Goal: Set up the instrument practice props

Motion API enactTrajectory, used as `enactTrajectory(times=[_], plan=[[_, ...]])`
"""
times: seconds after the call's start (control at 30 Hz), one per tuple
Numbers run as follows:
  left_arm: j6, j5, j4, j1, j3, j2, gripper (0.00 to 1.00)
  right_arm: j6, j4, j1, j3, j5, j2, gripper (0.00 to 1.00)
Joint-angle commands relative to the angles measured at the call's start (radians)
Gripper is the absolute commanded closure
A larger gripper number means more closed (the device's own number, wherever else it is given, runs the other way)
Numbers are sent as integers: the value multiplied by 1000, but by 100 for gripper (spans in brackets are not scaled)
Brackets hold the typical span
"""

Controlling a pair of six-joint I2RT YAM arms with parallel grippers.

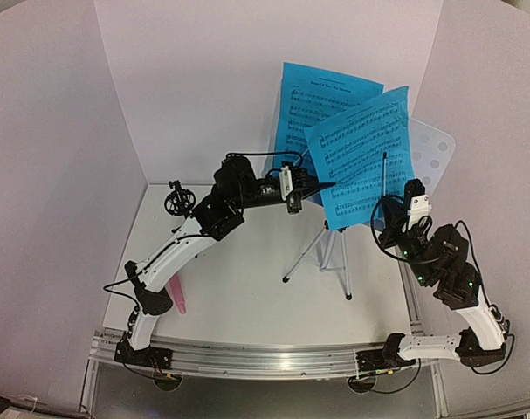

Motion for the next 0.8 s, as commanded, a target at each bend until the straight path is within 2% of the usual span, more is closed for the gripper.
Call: enactTrajectory(times=[0.0, 0.17, 0.47, 0.6, 0.77], plan=[[27, 4, 29, 2, -34, -30, 100, 12, 29, 3, 14, -41, -4, 100], [5, -10, 7, 10, -58, -33, 100, 21, 29, 3, 15, -47, -6, 100], [-5, 4, 23, 12, -72, -44, 100, 46, 25, 3, 56, -100, 0, 74], [-6, 2, 28, 14, -73, -47, 100, 38, 18, 3, 85, -97, -2, 57], [-9, -4, 32, 19, -75, -46, 100, 6, -42, 3, 211, -164, 31, 47]])
